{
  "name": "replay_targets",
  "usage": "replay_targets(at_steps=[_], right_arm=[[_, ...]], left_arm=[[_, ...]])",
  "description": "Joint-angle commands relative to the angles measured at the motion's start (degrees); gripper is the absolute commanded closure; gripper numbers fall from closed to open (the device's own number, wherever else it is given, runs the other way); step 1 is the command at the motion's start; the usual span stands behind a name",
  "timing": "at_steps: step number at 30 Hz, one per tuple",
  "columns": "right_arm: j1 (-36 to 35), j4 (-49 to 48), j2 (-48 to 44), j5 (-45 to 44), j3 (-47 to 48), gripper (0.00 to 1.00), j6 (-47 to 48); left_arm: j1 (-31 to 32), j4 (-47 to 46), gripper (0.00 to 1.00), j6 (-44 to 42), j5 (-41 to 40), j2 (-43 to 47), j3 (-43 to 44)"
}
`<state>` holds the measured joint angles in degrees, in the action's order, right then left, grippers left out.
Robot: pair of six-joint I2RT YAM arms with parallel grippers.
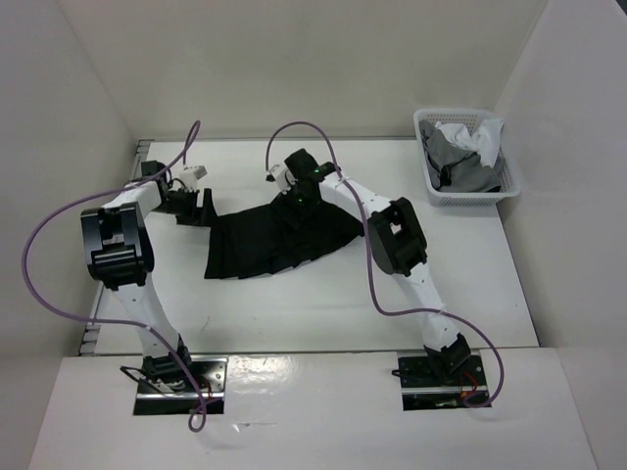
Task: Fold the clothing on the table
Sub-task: Fold the skirt
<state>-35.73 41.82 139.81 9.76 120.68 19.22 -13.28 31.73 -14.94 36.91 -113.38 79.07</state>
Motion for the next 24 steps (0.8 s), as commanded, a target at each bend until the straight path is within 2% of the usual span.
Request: replay_targets(at_steps=[1, 11, 15, 19, 24], right_arm=[[-0.1, 2.8, -0.2, 1.2, -3.2, 0.01, 1.1], [-0.1, 2.3, -2.0, 3.0, -4.2, 0.01, 1.1], [-0.7, 2.3, -2.5, 3.0, -4.8, 0.01, 1.1], [-0.7, 2.3, -2.5, 2.5, -4.8, 0.01, 1.1], [-0.7, 1.8, -2.5, 2.5, -4.8, 0.01, 1.1]], left_arm=[[-0.3, 0.0, 0.17, -1.9, 7.8, -3.5, 2.4], [-0.3, -1.3, 0.19, -0.2, 7.0, -6.9, 4.2], [0.8, 0.3, 0.32, -1.5, 7.7, -9.7, 4.2], [0.8, 0.3, 0.55, -2.1, 5.6, -9.0, 2.6], [1.4, 2.5, 0.60, -4.5, 6.2, -8.5, 2.1]])
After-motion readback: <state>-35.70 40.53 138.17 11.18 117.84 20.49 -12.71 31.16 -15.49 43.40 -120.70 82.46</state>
